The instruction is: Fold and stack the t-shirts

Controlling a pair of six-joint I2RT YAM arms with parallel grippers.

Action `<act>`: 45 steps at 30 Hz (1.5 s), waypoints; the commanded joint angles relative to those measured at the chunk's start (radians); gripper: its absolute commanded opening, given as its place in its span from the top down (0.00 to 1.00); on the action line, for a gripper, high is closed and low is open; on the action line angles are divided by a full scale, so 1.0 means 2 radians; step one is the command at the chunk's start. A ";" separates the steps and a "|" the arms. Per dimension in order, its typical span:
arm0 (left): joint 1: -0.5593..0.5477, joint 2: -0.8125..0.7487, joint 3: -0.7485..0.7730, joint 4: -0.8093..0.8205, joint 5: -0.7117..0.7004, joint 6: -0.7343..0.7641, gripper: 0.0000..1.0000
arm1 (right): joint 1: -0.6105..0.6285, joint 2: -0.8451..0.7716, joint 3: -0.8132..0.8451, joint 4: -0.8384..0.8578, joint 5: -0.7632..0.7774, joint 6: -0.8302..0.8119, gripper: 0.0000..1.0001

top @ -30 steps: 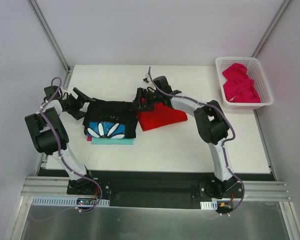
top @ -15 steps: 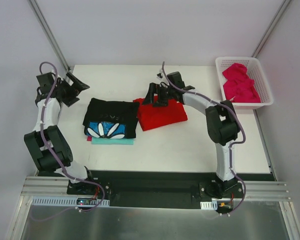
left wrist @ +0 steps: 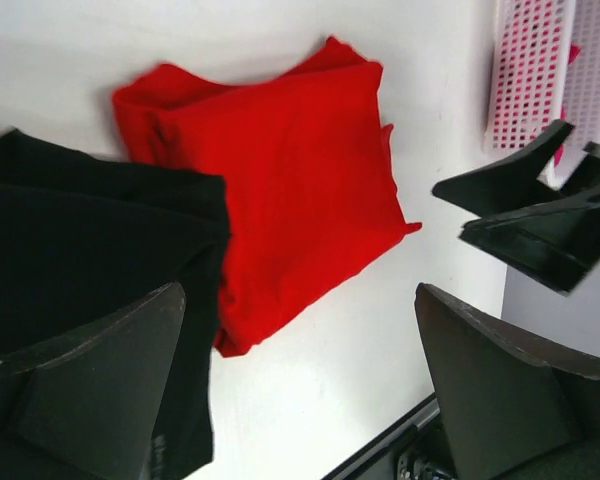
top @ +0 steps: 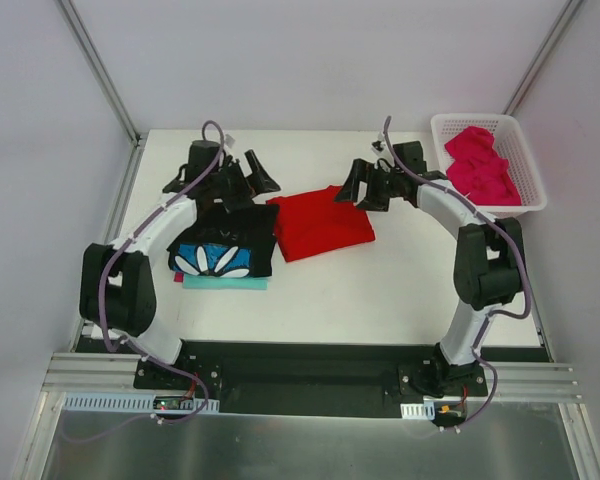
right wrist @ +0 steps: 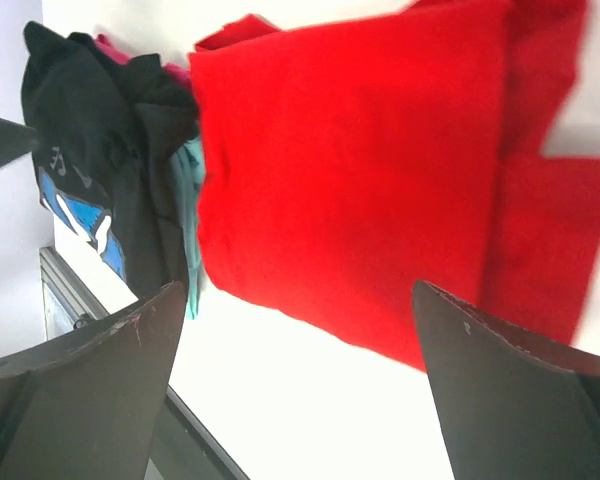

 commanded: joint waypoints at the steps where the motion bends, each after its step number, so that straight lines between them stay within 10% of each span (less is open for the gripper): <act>1: -0.059 0.036 0.004 0.035 -0.053 -0.056 0.01 | -0.026 -0.067 -0.020 -0.041 0.033 -0.014 0.01; 15: -0.207 0.160 0.079 0.038 -0.140 -0.133 0.01 | -0.056 -0.096 -0.076 -0.045 0.026 -0.008 0.01; 30: -0.207 0.144 0.145 -0.149 -0.297 -0.077 0.01 | -0.075 -0.111 -0.089 -0.042 0.010 -0.003 0.01; 45: -0.212 0.179 0.135 -0.194 -0.309 -0.097 0.01 | -0.077 -0.127 -0.099 -0.048 0.010 -0.004 0.01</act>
